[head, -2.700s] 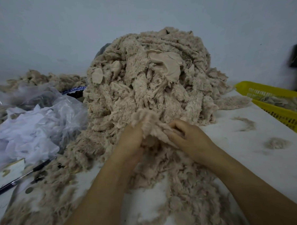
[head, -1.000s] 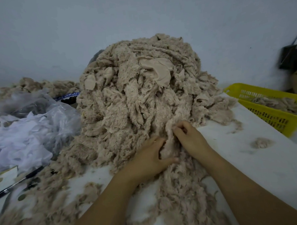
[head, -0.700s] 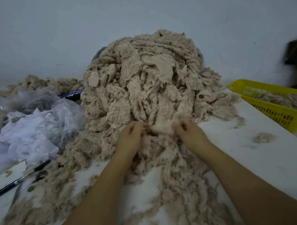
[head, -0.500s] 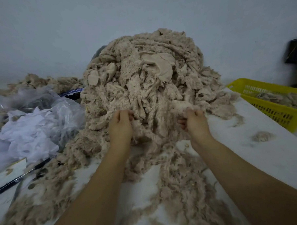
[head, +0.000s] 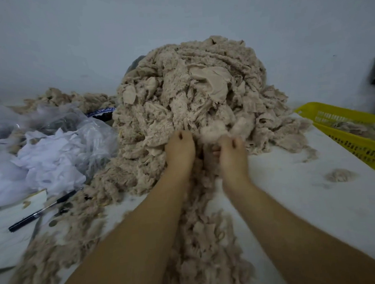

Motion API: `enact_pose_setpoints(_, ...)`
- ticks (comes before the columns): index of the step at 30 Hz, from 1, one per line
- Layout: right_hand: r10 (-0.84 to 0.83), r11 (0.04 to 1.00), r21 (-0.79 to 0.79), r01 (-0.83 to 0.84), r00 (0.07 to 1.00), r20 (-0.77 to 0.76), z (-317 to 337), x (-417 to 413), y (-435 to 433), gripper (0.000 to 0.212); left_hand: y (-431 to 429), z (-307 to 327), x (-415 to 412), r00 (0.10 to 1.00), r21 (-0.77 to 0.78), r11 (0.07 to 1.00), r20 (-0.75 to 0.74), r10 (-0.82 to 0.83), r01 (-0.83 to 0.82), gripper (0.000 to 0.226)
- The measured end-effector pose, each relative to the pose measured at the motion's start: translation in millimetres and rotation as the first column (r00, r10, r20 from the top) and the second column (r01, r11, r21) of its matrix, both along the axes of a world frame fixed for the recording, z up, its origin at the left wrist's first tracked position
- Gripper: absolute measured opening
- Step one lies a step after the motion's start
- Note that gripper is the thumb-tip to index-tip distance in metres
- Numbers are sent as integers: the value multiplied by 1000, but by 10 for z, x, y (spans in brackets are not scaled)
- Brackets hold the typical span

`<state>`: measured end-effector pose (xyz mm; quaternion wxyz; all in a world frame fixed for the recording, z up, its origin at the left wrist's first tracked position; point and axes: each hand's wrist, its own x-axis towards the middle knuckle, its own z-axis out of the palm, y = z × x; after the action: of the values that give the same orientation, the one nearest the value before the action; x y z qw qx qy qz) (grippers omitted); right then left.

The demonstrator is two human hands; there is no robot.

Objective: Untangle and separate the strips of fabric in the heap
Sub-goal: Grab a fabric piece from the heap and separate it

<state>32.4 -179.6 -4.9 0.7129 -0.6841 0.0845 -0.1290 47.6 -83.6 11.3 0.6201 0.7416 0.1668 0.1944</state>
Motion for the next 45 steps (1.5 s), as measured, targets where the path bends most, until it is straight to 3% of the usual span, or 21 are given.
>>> enact_pose_setpoints(2, 5, 999, -45, -4, 1000, 20, 69, 171, -268, 22, -197, 122, 77, 998, 30, 999, 55, 25, -27, 23)
enact_pose_setpoints(4, 52, 980, -191, -48, 999, 14, -46, 242, -463, 25, -465, 157, 162, 996, 89, 996, 89, 12, -20, 19)
enact_pose_setpoints(7, 112, 903, -418, -97, 994, 10, -312, 232, -577, 26, -788, -67, 220, 999, 181, 982, 15, -48, 45, 26)
enact_pose_setpoints(9, 114, 891, -446, -89, 993, 29, -368, 235, -582, 26, -845, -268, 186, 1000, 213, 977, 13, -23, 20, 29)
enact_pose_setpoints(14, 103, 901, -428, -71, 993, 52, -376, 217, -542, 28, -615, -414, -103, 932, 70, 983, 336, 136, -169, 22)
enact_pose_setpoints(18, 137, 892, -450, -33, 970, 200, -306, 203, -483, 18, -351, -434, -442, 931, -37, 980, 307, 196, -194, 19)
enact_pose_setpoints(20, 237, 812, -580, -64, 945, 227, -267, 220, -433, 13, -210, -476, -612, 935, -152, 961, 240, 261, -230, 21)
enact_pose_setpoints(23, 413, 635, -750, -185, 902, 127, -322, 232, -381, 37, -33, -501, -753, 946, -298, 918, 111, 305, -262, 28)
enact_pose_setpoints(26, 422, 346, -918, -191, 906, -30, -406, 231, -381, 48, -16, -316, -690, 983, -328, 930, 12, 181, -167, 30)
enact_pose_setpoints(27, 418, 315, -930, -190, 907, -44, -411, 232, -388, 44, -45, -232, -636, 994, -319, 942, 11, 112, -102, 29)
enact_pose_setpoints(29, 433, 381, -905, -192, 901, -9, -410, 240, -415, 25, -153, -51, -481, 1000, -256, 966, 14, -15, 18, 26)
enact_pose_setpoints(31, 441, 507, -835, -215, 897, 37, -410, 253, -465, 10, -321, 101, -282, 996, -257, 963, 25, -81, 84, 22)
enact_pose_setpoints(34, 296, 790, -584, -185, 950, 98, -366, 253, -575, 8, -621, 177, -48, 994, -349, 931, 49, -98, 109, 21)
enact_pose_setpoints(36, 124, 898, -435, -66, 987, 105, -330, 248, -637, 14, -732, 74, 0, 998, -312, 948, 44, -48, 59, 20)
enact_pose_setpoints(38, -13, 947, -319, 43, 995, 96, -315, 257, -699, 17, -672, -140, -18, 998, -200, 979, 32, 49, -41, 18)
enact_pose_setpoints(41, -126, 975, -175, 140, 988, 92, -285, 278, -763, 16, -435, -394, -80, 988, -226, 965, 52, 146, -131, 21)
enact_pose_setpoints(43, -125, 983, -124, 136, 988, 93, -267, 289, -762, 19, -341, -471, -127, 995, -146, 986, 55, 85, -76, 18)
enact_pose_setpoints(45, -93, 992, -76, 99, 993, 80, -249, 279, -737, 26, -317, -531, -168, 998, 104, 994, 41, -37, 32, 11)
